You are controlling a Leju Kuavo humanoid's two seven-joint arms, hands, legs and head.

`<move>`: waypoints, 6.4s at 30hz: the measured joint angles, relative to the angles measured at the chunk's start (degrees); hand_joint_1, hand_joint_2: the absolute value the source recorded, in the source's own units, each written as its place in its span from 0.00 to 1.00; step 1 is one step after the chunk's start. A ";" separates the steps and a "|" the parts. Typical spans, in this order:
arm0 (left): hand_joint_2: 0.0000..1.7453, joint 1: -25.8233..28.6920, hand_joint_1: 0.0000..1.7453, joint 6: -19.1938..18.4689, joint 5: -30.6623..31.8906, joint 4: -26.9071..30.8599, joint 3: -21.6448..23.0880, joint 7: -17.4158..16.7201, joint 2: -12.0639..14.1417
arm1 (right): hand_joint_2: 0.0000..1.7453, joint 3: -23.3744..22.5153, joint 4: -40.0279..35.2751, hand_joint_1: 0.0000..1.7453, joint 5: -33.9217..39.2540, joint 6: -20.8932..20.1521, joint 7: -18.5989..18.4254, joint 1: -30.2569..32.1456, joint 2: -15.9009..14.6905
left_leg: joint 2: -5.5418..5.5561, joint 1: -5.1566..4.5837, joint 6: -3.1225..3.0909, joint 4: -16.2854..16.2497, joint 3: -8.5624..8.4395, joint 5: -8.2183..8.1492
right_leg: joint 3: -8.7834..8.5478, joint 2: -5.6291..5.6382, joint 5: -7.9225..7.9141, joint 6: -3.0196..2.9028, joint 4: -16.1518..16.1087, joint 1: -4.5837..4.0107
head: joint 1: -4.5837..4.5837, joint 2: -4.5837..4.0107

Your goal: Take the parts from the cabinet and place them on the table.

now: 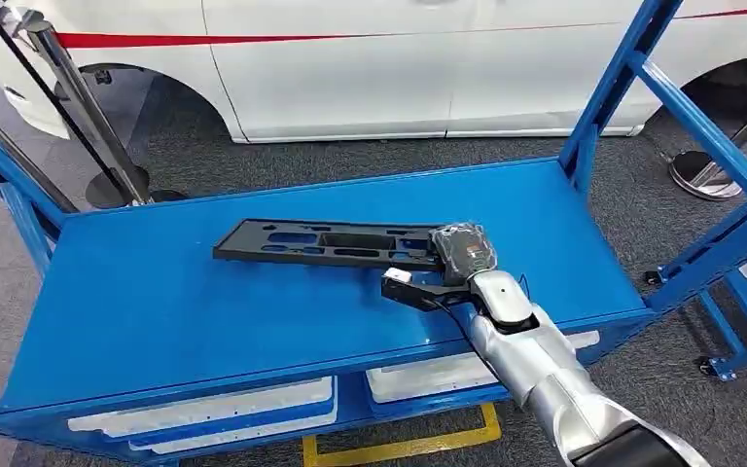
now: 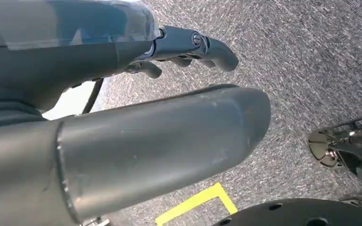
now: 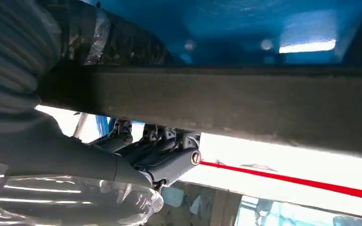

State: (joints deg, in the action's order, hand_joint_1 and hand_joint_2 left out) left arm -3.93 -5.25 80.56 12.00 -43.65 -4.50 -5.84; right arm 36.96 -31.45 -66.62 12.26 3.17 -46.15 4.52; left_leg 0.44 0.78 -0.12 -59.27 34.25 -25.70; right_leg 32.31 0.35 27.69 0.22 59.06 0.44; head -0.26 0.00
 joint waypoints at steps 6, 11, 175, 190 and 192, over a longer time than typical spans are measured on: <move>0.00 0.01 0.00 -0.68 -0.10 0.00 -0.09 0.06 0.00 | 1.00 -0.37 -0.02 0.99 -0.02 -0.20 0.61 0.00 0.11 | 0.01 0.00 0.00 0.00 -0.03 0.00 | -0.03 0.00 0.00 0.00 0.00 -0.01 | 0.00 0.00; 1.00 0.01 0.00 -1.01 -1.88 0.00 -1.33 1.73 0.00 | 1.00 -0.70 -0.02 1.00 -0.09 -0.24 0.96 0.00 0.11 | 0.01 0.00 0.00 0.00 -0.03 0.00 | -0.03 0.00 0.00 0.00 0.00 -0.01 | 0.00 0.00; 1.00 -0.25 0.00 0.68 -0.94 -0.07 -7.41 -1.73 -0.74 | 1.00 -9.33 -52.63 1.00 4.09 4.15 7.06 25.95 -15.93 | -3.55 0.51 -1.29 2.21 -3.09 -1.04 | 9.05 -0.32 3.22 1.89 13.86 1.03 | 0.15 0.00; 1.00 0.02 0.00 0.52 -0.81 -0.07 -7.37 -1.75 -0.59 | 1.00 -9.84 -53.77 1.00 6.16 2.08 7.45 26.05 -16.19 | -0.70 0.36 0.96 -15.18 3.73 -9.49 | 3.61 2.67 -2.66 -1.89 0.36 -0.22 | 0.04 0.00; 1.00 -0.05 0.00 0.52 -0.85 -0.07 -7.37 -1.73 -0.55 | 1.00 -9.84 -54.36 1.00 6.25 2.10 7.63 26.27 -16.33 | 0.68 0.34 0.20 -5.87 -0.91 -4.31 | 3.75 4.22 -2.70 -1.83 0.86 -0.30 | 0.04 0.00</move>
State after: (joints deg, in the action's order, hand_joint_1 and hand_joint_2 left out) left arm -3.98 -4.72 79.71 11.93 -51.01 -6.23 -6.38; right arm 27.12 -85.81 -60.37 14.36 10.80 -19.88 -11.80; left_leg 1.12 1.12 0.08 -65.14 33.34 -30.01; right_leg 36.07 4.57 24.99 -1.60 59.91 0.14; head -0.22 0.00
